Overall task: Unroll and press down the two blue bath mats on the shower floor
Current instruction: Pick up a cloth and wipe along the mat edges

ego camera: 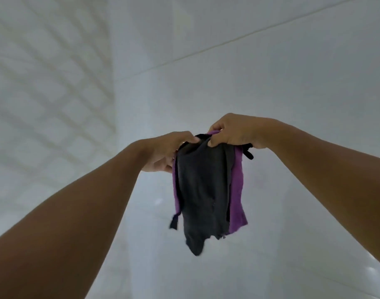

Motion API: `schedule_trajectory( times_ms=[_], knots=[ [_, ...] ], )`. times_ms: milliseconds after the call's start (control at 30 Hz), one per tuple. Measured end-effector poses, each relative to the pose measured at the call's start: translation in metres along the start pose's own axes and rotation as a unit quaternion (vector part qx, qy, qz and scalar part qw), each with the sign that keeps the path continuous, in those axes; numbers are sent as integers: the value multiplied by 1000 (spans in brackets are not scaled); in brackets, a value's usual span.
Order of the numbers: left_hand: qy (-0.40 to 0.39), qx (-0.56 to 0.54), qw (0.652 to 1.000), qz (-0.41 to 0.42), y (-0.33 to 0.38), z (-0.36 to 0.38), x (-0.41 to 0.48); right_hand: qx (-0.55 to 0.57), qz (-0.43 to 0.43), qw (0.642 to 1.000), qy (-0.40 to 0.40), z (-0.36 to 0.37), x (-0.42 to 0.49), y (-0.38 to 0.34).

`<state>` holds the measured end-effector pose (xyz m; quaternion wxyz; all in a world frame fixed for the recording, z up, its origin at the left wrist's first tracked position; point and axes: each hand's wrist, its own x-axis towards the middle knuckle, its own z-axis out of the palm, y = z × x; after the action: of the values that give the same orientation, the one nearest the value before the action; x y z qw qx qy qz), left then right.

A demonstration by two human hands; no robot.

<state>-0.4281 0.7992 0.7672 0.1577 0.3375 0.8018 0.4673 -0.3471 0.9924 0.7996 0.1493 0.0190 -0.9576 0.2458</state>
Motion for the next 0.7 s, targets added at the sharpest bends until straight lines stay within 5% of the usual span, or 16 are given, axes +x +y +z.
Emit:
schedule_trajectory(
  times_ms=[133,333,467,533,633,700],
  knots=[
    [12,-3,995,-97,-48,-67,-64,49,-78,993,-70,75,57,-66],
    [229,-51,954,-188,-111,-153,-162,165,-156,960,-166,201,116,-150],
    [369,-93,898,-222,-135,-187,-230,251,-129,918,-278,297,132,-198],
    [427,-109,871,-218,-139,-200,-261,247,-83,883,-390,347,133,-221],
    [509,-117,825,-218,-138,-211,-303,198,-83,786,-580,414,118,-258],
    [546,-104,796,-239,-131,-209,-324,249,-84,723,-639,442,101,-286]
  ],
)
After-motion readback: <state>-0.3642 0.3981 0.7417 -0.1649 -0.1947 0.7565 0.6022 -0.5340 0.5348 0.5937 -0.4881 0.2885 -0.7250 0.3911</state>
